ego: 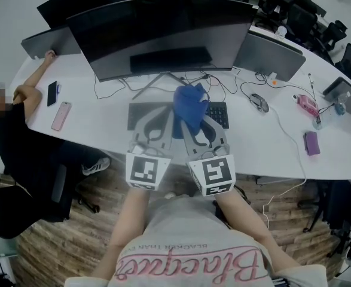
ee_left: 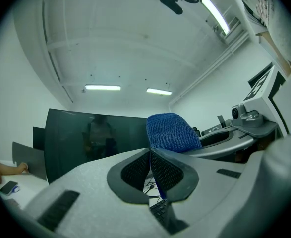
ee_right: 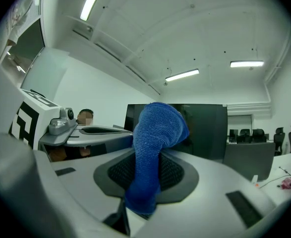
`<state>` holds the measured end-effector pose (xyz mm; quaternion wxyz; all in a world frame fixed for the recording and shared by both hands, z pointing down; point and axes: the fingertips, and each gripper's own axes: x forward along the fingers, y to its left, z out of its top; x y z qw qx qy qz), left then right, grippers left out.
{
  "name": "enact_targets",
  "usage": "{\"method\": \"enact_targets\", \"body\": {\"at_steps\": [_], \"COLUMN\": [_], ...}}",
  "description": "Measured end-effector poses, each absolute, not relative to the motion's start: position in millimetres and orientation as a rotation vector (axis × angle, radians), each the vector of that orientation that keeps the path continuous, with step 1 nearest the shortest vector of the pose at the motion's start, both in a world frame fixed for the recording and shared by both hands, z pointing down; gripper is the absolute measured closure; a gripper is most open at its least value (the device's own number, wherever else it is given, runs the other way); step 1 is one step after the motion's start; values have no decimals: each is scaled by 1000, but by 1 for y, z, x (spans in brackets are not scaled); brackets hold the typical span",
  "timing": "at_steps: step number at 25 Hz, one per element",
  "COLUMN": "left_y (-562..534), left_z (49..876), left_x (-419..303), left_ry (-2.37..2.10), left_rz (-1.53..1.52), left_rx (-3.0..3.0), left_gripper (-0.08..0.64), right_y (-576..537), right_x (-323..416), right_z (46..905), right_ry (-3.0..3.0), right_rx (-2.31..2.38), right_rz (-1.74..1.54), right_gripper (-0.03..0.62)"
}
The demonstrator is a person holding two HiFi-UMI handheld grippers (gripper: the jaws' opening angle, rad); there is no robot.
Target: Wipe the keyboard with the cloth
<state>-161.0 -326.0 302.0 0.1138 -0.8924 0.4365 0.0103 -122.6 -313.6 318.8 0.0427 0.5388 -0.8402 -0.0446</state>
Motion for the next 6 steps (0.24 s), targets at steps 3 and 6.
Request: {"method": "enact_targets", "body": {"at_steps": [3,6], "left_y": [-327,-328], "left_z": [301,300], "left_x": [-161,-163], "left_ry": [1271,1281], "left_rz": [24,36], "left_rx": [-2613,-2623], "left_gripper": [554,554], "right_y": [-314,-316], "right_x": [-124,-125], "right_z": [319,319], "right_ry": [-2565,-2560], "right_rx": [1651,1654], "right_rz": [-131,-126], "right_gripper": [500,500]}}
